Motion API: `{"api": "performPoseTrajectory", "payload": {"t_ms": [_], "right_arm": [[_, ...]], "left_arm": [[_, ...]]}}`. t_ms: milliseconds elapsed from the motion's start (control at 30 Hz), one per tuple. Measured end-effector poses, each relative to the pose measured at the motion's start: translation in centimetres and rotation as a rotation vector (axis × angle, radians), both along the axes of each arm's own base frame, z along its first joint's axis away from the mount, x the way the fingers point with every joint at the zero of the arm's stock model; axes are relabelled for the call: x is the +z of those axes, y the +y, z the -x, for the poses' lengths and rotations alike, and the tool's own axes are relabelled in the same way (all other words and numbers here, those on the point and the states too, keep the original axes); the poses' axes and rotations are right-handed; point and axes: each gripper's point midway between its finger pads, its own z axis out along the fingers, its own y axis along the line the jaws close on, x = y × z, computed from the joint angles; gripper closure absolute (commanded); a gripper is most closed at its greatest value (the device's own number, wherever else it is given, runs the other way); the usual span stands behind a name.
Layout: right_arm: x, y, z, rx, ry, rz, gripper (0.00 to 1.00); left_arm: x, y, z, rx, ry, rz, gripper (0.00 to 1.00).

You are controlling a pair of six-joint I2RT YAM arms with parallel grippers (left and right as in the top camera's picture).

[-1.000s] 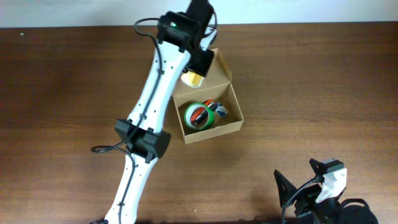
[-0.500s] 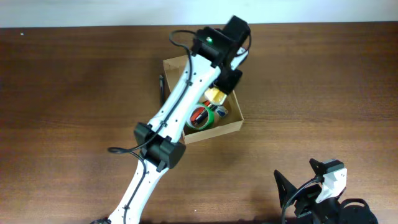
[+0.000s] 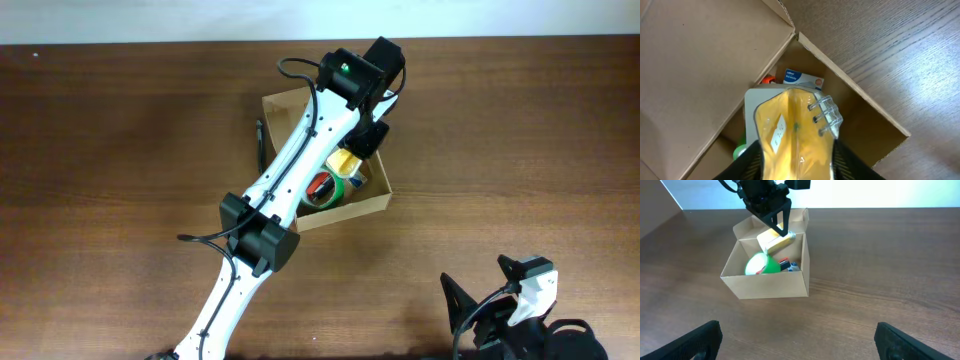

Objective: Pack container
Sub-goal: 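Carry the sticky-note pad over the box and drop it inside, then move the left gripper back to the clear pen beside the box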

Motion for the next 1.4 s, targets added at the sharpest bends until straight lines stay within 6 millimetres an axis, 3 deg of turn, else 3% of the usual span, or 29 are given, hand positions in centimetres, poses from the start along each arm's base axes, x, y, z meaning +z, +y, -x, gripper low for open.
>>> {"api": "performPoseTrajectory", "payload": {"t_ms": [233, 433, 500, 800, 967, 1133, 1267, 1400], "right_arm": [[0.0, 0.0, 0.0, 0.0, 0.0, -0.001, 0.01], [0.0, 0.0, 0.0, 0.0, 0.0, -0.001, 0.01], [0.0, 0.0, 0.0, 0.0, 0.0, 0.0, 0.01], [0.0, 0.0, 0.0, 0.0, 0.0, -0.001, 0.01], [0.0, 0.0, 0.0, 0.0, 0.0, -0.001, 0.01], [0.0, 0.0, 0.0, 0.0, 0.0, 0.0, 0.01], [0.0, 0.0, 0.0, 0.0, 0.0, -0.001, 0.01], [0.0, 0.0, 0.0, 0.0, 0.0, -0.001, 0.01]], "left_arm": [[0.0, 0.3, -0.2, -0.008, -0.014, -0.018, 0.18], [0.0, 0.4, -0.3, -0.008, -0.017, -0.022, 0.13], [0.0, 0.4, -0.3, -0.01, -0.018, -0.023, 0.05], [0.1, 0.9, -0.7, -0.002, -0.042, -0.053, 0.02], [2.3, 2.1, -1.3, 0.015, -0.111, -0.076, 0.0], [8.3, 6.1, -2.6, 0.123, -0.235, -0.039, 0.0], [13.8, 13.3, -4.2, 0.312, -0.325, 0.026, 0.0], [16.3, 20.1, -5.2, 0.48, -0.339, 0.114, 0.0]]}}
